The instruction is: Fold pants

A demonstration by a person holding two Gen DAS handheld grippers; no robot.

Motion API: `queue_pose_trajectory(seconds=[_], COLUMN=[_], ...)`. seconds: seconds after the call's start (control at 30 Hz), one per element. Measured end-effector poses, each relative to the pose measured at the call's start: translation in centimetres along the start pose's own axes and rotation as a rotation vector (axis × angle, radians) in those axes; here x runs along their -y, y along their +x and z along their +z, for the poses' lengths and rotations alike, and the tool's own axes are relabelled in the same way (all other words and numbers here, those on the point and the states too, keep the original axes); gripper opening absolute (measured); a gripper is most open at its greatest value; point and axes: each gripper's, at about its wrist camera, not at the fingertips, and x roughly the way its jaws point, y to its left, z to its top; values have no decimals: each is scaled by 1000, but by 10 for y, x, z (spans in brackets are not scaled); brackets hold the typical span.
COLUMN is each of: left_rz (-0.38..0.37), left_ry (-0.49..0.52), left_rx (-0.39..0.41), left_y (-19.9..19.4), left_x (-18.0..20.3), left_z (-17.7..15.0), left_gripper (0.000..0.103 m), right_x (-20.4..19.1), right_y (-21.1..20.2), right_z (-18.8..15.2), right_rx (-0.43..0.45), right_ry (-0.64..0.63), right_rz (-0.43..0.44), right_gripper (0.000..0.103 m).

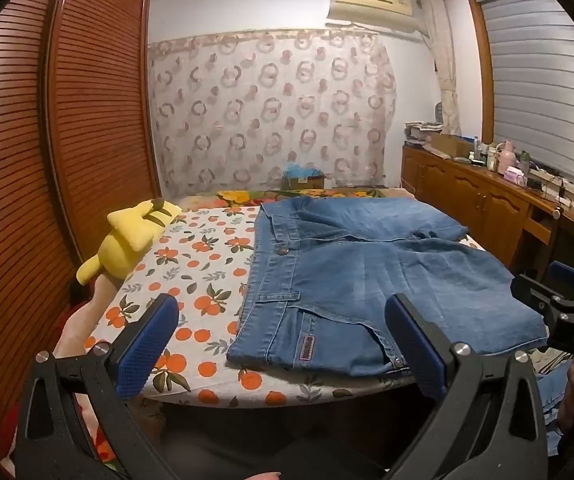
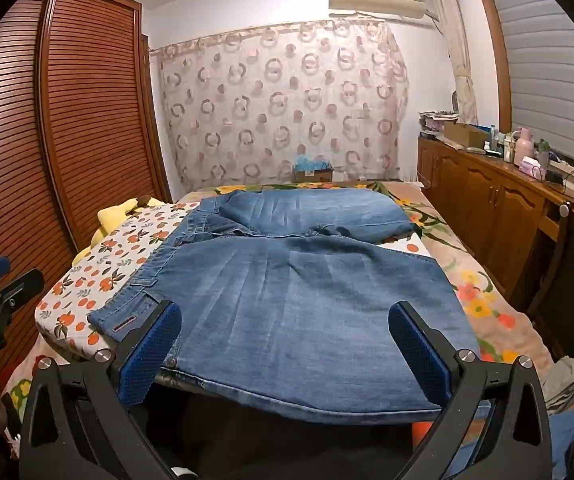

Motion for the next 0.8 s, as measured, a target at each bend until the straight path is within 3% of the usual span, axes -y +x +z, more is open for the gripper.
queue_pose_trajectory(seconds=[0.8], left_rz=[-1], left_ry=[-7], left_rx=[28], left_y=[-7], left_x=[0], left_z=[-1], left_gripper=[103], right_x=[0], right_y=[-3], right_z=[-1], right_rx=[9], right_ry=[-4], right_rz=[-7], right_gripper=[103])
